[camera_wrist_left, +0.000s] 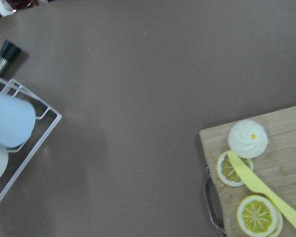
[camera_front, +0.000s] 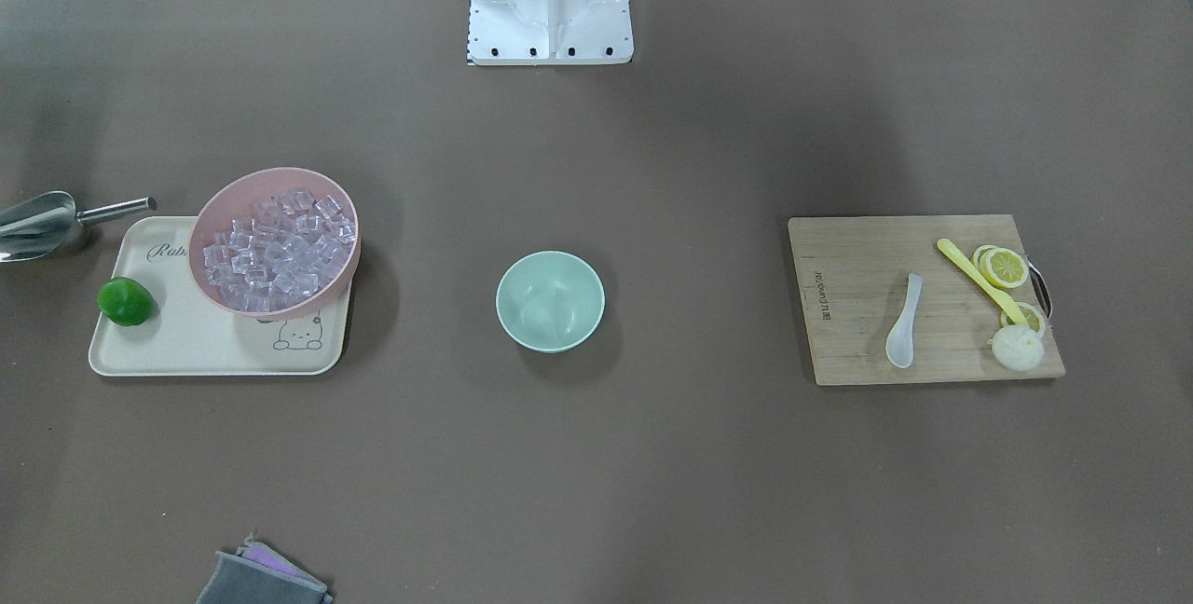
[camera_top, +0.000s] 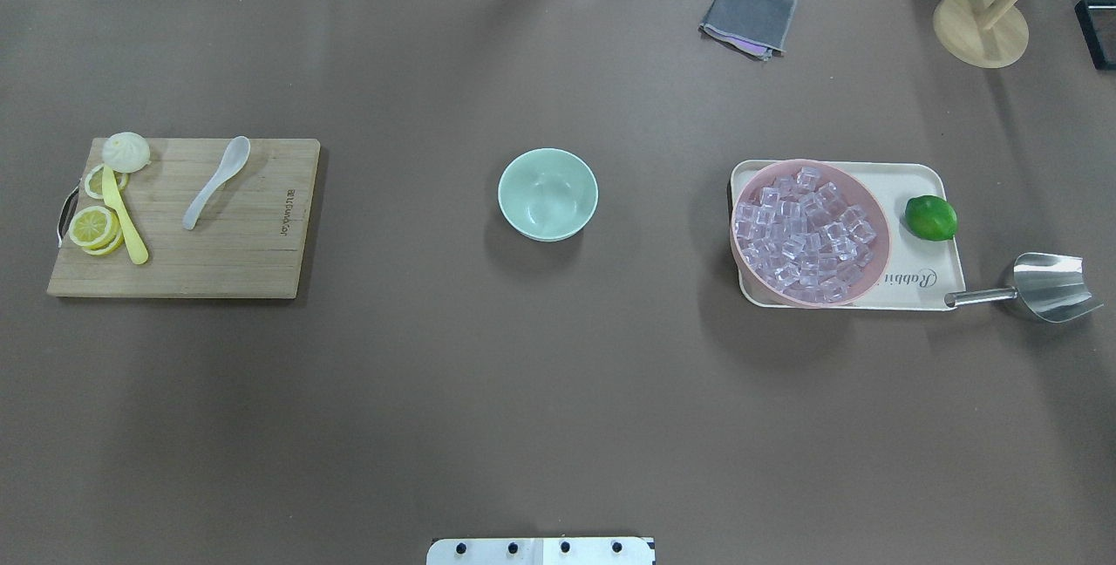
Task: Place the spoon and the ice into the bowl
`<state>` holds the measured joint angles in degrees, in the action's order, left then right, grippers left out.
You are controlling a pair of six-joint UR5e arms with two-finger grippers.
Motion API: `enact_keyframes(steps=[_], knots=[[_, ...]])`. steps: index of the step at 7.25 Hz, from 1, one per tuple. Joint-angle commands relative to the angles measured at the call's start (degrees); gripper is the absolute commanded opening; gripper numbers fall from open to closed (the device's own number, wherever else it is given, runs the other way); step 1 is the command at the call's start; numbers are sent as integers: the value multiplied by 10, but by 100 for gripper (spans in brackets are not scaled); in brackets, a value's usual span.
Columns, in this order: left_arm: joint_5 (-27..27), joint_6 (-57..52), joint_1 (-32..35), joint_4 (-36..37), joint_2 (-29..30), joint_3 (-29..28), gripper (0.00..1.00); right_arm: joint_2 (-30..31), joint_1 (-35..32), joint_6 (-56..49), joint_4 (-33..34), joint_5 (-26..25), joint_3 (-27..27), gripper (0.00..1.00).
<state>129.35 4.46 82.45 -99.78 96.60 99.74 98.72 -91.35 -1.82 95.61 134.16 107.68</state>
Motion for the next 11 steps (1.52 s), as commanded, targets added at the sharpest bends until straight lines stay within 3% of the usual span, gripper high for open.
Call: enact_keyframes(steps=[1,2,4,5,6,7,9,11], knots=[[0,-2,-81,-26,67,-6,98,-34,1,29,-13,11,10,100],[0,35,-84,-63,71,-8,98,-53,11,73,-17,40,17,100],[-2,151,-146,-75,141,-31,98,-82,47,134,-17,56,11,100],[-36,157,-184,-102,162,-71,98,-84,54,146,-19,57,14,100],[-105,156,-222,-161,156,-106,98,-83,73,148,-49,55,17,100],[-104,154,-241,-158,149,-127,98,-78,93,154,-105,52,14,100],[-82,103,-244,-182,87,-113,98,-78,119,198,-178,51,12,100],[-82,111,-247,-252,42,-118,98,-84,141,239,-190,47,17,100]])
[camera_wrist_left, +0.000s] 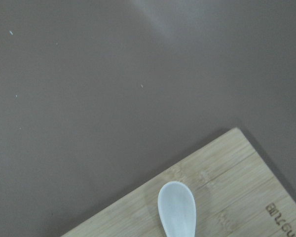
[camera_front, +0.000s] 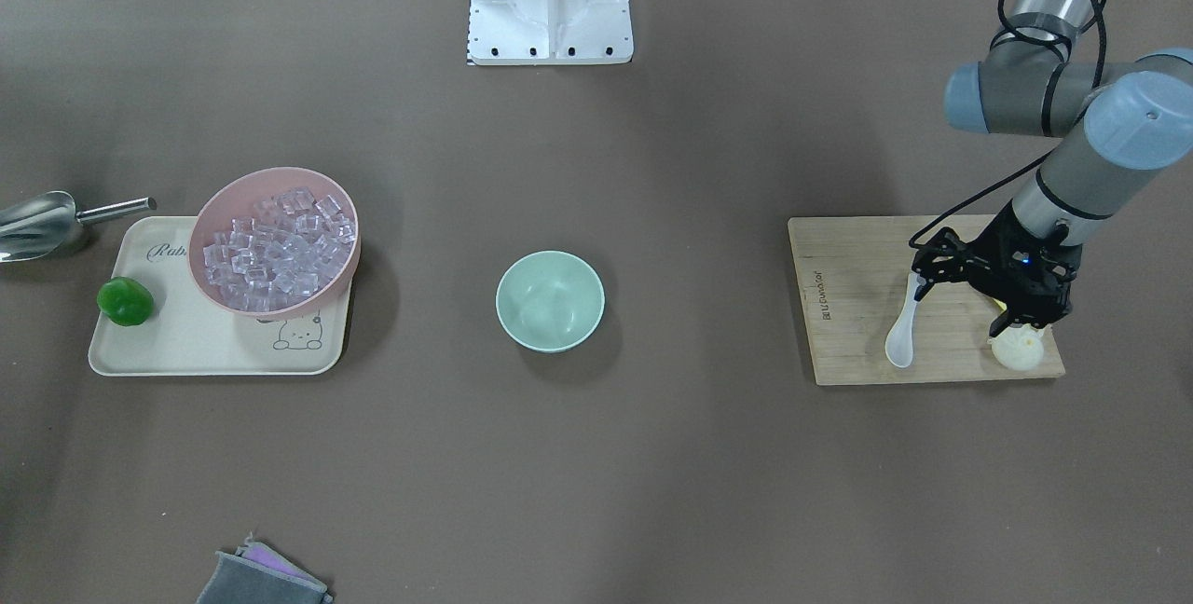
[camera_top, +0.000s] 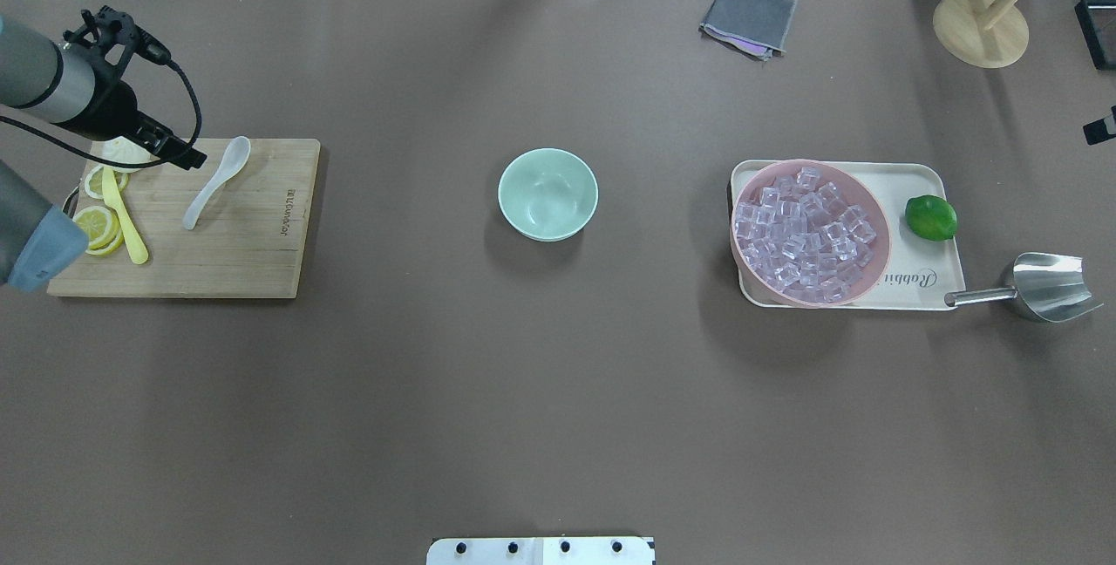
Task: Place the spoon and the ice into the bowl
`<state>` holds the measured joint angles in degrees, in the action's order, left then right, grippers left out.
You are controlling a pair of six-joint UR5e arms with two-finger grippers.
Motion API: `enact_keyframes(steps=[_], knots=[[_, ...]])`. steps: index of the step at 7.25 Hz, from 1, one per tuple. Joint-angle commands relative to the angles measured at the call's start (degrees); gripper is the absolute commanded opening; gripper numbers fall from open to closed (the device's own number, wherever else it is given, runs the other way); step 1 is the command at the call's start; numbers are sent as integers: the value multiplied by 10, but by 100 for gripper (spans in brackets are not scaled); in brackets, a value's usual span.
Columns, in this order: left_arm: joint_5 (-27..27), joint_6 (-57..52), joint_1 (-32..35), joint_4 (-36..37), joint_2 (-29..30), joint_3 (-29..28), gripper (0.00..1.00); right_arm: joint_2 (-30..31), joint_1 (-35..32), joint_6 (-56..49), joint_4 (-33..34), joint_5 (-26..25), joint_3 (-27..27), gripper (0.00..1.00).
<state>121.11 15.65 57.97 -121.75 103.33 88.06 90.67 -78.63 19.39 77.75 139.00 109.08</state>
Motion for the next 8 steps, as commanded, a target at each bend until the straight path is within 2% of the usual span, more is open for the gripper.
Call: enact_keyframes(steps=[1,3,5,7,8], knots=[[1,9,-11,-31,-23,-3,98,-18,29,43,-11,-13,3,100],[-2,54,-43,-35,-19,-5,98,-46,67,106,-10,-55,3,100],[-4,63,-49,-36,-17,-17,96,-53,79,111,-10,-57,1,100],[-5,73,-49,-36,-9,-25,61,-77,95,135,-10,-68,-4,100],[-5,82,-49,-36,-2,-28,54,-82,98,135,-9,-68,-6,100]])
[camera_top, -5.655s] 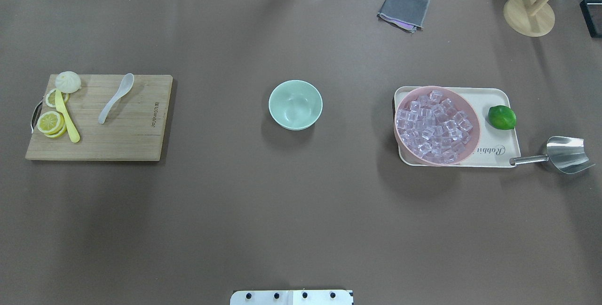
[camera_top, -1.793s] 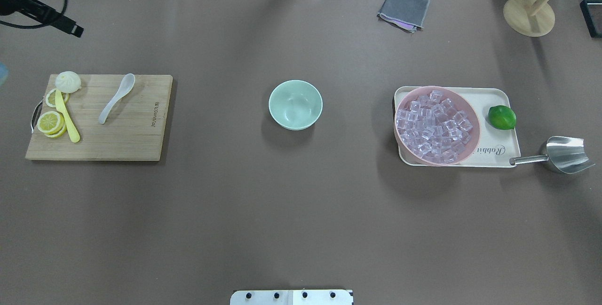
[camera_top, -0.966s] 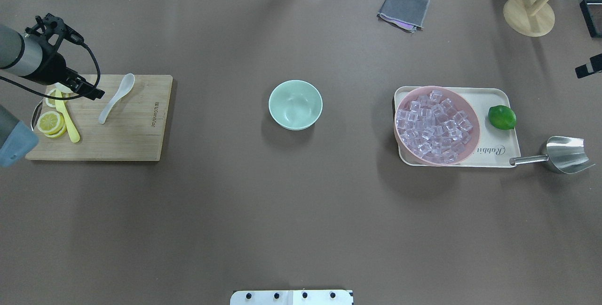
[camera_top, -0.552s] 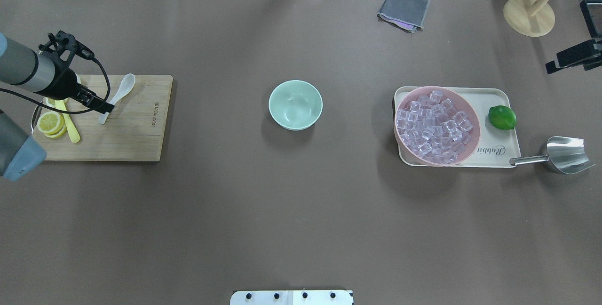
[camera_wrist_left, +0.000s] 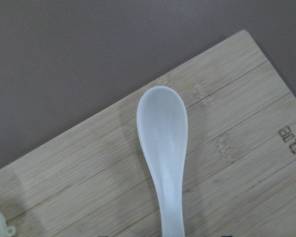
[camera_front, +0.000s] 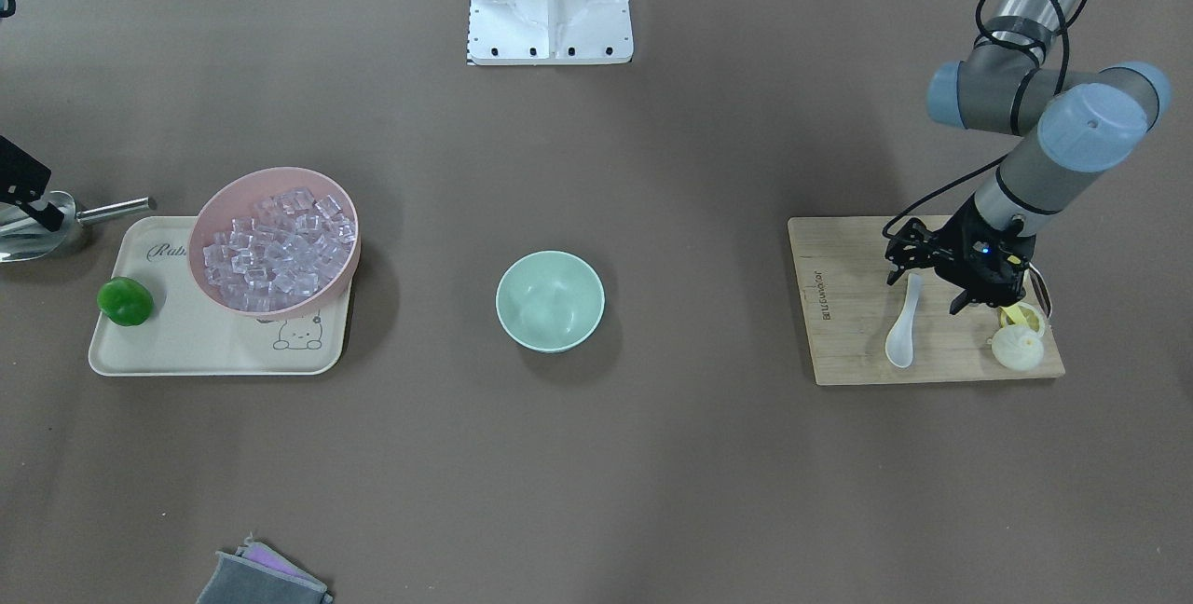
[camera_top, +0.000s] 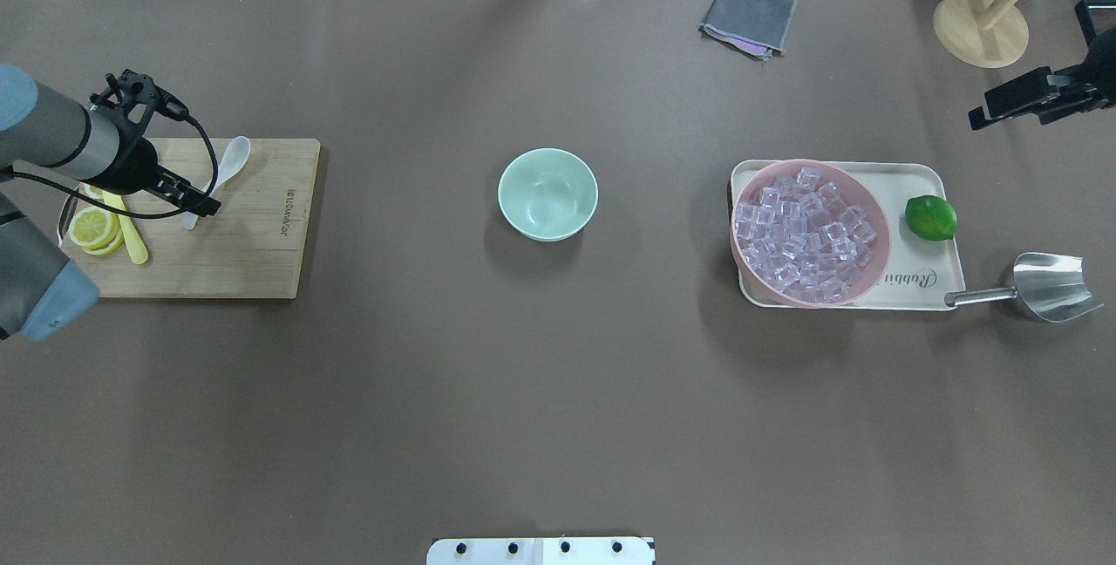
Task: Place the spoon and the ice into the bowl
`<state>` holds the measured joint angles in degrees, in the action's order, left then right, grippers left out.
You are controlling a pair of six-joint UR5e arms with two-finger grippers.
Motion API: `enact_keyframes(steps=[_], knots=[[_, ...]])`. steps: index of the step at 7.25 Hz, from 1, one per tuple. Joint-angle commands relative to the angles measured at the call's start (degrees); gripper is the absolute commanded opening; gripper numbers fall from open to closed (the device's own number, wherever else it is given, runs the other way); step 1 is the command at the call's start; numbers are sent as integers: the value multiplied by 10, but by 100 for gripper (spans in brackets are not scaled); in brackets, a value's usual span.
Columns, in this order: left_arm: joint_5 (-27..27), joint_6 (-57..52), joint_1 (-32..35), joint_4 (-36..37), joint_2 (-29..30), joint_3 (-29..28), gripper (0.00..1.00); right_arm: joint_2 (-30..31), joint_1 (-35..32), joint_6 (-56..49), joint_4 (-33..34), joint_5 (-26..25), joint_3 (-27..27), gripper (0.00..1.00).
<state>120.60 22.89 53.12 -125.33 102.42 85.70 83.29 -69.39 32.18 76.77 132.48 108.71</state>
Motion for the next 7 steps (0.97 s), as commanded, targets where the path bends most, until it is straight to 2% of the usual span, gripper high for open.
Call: enact_keyframes(steps=[1,4,6,7], knots=[[0,9,-4,-1,9,-7,53,-11,6,7,1,-3,-7,100],[-1,10,-6,-1,20,-18,50,-12,7,7,1,-3,-10,100],[-1,13,-6,-2,18,-18,8,-13,9,7,1,-3,-9,100],[4,16,-6,-3,19,-3,0,-15,10,8,1,-3,-9,100]])
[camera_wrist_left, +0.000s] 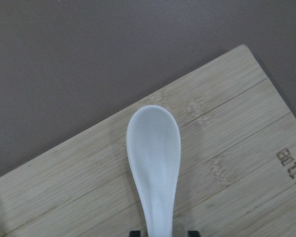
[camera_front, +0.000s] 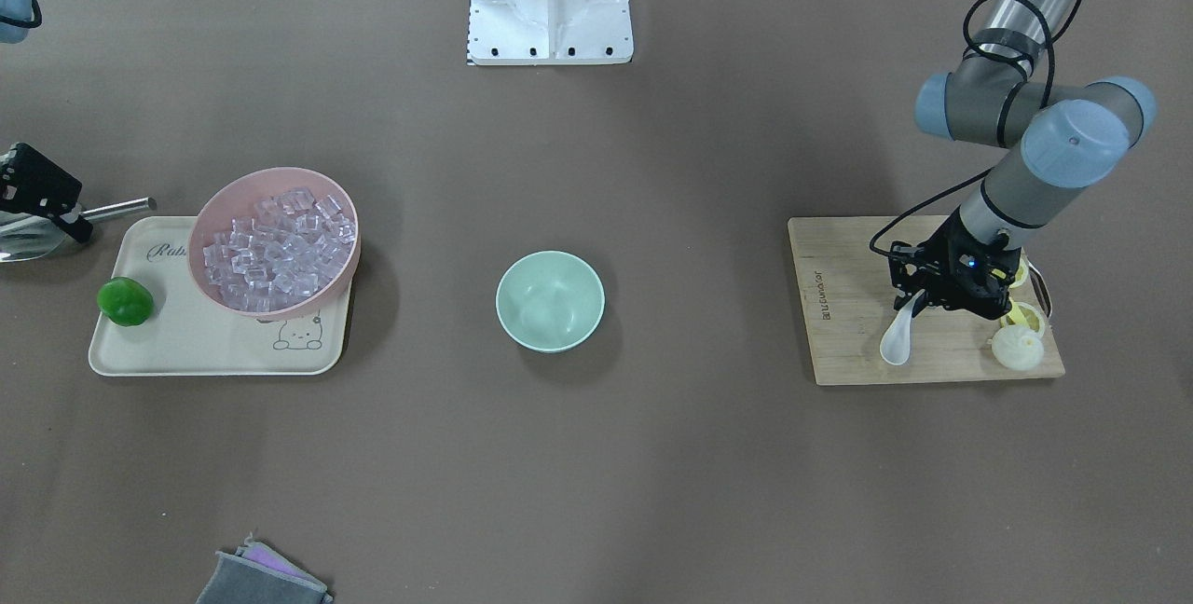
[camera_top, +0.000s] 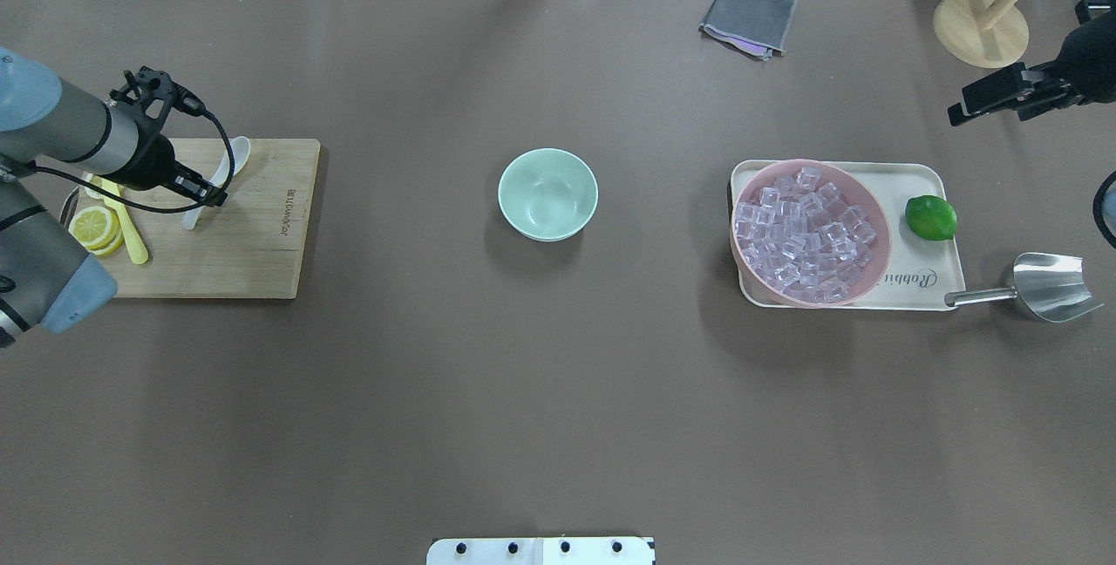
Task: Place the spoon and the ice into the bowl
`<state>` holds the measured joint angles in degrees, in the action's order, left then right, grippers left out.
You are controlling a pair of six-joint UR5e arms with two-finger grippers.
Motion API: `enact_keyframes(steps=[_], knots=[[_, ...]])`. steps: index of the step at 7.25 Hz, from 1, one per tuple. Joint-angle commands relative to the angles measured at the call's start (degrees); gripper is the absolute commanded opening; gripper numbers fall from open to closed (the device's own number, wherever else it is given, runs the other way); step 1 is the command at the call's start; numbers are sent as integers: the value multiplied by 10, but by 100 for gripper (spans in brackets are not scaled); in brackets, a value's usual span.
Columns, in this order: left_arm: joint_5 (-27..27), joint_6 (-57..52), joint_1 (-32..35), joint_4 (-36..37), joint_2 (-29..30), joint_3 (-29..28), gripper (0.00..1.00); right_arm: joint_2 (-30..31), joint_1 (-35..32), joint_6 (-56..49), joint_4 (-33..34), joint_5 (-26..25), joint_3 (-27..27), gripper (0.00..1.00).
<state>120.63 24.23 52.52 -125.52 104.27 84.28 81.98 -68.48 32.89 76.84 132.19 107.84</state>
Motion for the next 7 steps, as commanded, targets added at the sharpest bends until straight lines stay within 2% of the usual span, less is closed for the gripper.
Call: enact_keyframes(steps=[1,3,4,5,6,7], knots=[[7,6,6,4,-7,44,0,-2,2,1,0,0,0,100],[68,20,49,69,21,82,0,-1,18,26,-1,-1,2,100],[67,104,48,82,54,79,0,-2,43,53,-1,-29,4,100],[68,204,43,83,97,77,0,-11,70,66,-1,-52,4,99],[68,216,12,83,116,80,0,-23,85,80,-1,-55,4,98],[66,222,-21,84,142,79,0,-33,114,102,-1,-83,1,98]])
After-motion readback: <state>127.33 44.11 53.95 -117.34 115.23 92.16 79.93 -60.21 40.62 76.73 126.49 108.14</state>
